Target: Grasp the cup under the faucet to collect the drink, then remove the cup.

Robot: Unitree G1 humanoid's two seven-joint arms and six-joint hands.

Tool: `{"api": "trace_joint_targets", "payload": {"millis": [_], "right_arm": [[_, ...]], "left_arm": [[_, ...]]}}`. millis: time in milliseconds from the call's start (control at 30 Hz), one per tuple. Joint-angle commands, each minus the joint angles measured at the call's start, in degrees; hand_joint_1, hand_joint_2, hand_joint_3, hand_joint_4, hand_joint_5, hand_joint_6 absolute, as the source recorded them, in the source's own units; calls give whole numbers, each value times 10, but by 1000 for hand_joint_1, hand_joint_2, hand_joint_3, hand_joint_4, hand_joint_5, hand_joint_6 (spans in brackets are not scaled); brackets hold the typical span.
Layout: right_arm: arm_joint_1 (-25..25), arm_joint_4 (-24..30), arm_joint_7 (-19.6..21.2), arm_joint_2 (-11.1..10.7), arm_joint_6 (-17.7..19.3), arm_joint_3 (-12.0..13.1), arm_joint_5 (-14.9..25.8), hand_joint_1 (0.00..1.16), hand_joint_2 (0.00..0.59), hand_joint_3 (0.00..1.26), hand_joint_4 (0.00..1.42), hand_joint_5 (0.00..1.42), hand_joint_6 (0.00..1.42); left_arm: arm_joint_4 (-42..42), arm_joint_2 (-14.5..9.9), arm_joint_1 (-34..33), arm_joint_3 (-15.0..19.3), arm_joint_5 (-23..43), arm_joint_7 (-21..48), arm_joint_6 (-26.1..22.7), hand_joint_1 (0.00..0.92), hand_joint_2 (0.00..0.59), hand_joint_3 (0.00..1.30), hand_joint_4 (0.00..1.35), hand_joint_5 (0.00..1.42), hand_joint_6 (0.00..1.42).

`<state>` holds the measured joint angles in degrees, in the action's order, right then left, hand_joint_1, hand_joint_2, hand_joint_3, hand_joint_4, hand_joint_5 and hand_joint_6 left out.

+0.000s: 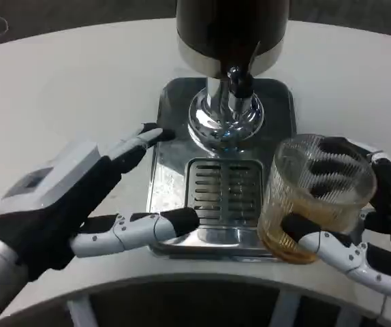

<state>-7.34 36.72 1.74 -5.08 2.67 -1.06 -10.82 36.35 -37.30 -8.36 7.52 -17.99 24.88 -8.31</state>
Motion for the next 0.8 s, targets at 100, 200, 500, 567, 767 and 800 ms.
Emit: {"api": "trace_joint_targets", "payload": {"millis": [100, 200, 500, 567, 767, 800], "right_arm": [[-45, 61, -30, -15, 52, 5, 22, 817, 262, 836, 1001, 1181, 1288], [-65, 80, -45, -25, 58, 16, 37, 822, 265, 844, 1008, 1192, 1299], [-105, 116, -88, -58, 83, 55, 76, 818, 262, 851, 1013, 1194, 1305], [-111, 120, -95, -62, 88, 63, 83, 817, 262, 852, 1013, 1204, 1305], [-124, 128, -111, -72, 102, 81, 95, 816, 262, 854, 1024, 1207, 1305], [-125, 128, -114, -73, 105, 83, 98, 816, 262, 856, 1024, 1207, 1305]], "left_arm": [[52, 1, 39, -13, -20, 7, 4, 0, 45, 76, 0, 18, 169], [75, 3, 61, -13, -26, 7, 5, 0, 49, 56, 0, 0, 146], [124, 10, 111, -17, -39, 10, 11, 0, 50, 32, 0, 0, 126], [133, 11, 119, -20, -46, 11, 12, 0, 50, 30, 0, 0, 122], [151, 12, 131, -28, -72, 15, 14, 0, 51, 5, 0, 0, 96], [154, 12, 134, -28, -76, 17, 14, 0, 51, 1, 0, 0, 91]]}}
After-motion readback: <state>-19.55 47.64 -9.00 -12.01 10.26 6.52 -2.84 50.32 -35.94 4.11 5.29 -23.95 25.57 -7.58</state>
